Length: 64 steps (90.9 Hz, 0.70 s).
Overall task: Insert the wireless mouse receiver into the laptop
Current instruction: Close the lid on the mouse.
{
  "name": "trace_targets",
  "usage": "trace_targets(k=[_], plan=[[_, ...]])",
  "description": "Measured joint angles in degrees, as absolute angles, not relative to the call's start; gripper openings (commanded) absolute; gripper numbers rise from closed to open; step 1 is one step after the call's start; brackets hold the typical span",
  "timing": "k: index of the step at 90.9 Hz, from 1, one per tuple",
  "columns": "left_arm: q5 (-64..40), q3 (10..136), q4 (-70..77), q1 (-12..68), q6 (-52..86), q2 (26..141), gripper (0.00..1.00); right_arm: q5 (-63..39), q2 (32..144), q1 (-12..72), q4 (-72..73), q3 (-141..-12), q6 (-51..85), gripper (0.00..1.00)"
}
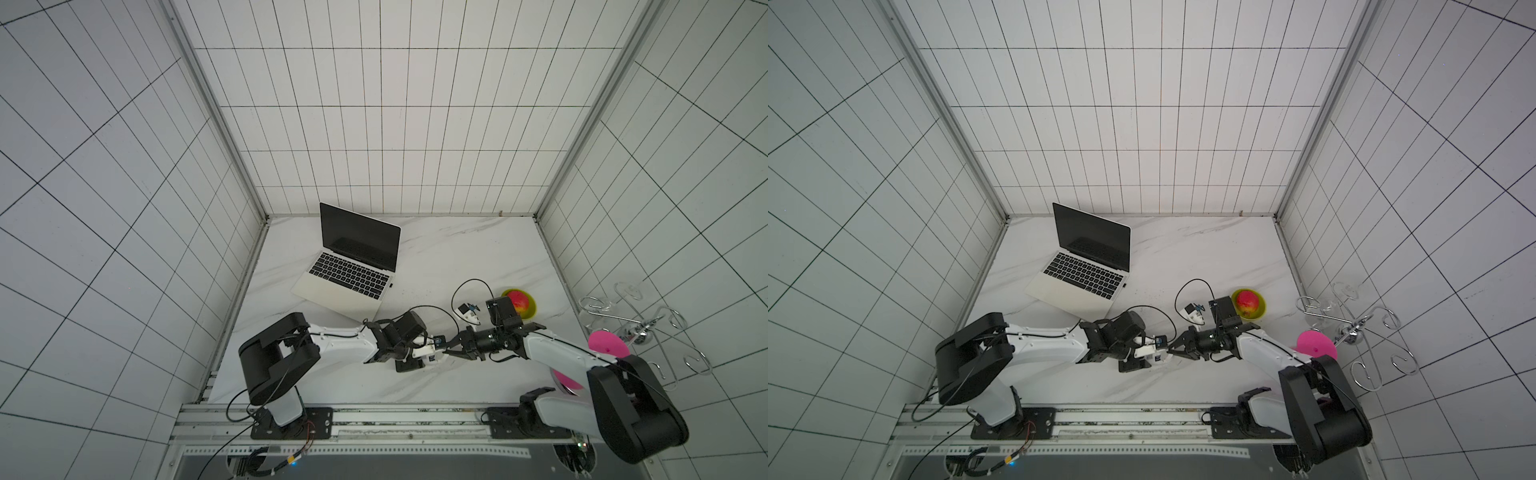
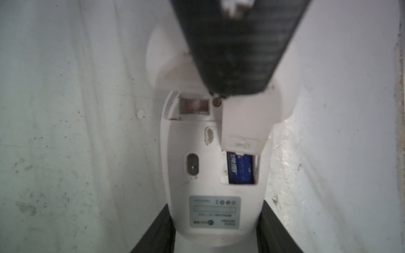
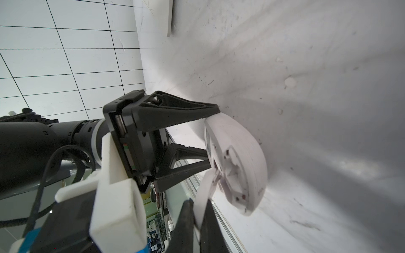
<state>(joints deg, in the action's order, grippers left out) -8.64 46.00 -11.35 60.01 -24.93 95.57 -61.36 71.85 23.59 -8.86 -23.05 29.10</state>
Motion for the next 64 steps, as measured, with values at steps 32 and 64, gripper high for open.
trace_targets(k=[32, 64], plan=[[-8.67, 46.52, -11.42, 60.01, -24.82, 96.01, 0.36, -60.69, 74.48, 25.21, -9.56, -25.04, 28.40, 0.11], [-8.64, 46.96, -11.55, 60.01, -24.40, 96.40, 0.36, -56.40, 74.19, 25.26, -11.51, -25.93, 27.77, 0.26]])
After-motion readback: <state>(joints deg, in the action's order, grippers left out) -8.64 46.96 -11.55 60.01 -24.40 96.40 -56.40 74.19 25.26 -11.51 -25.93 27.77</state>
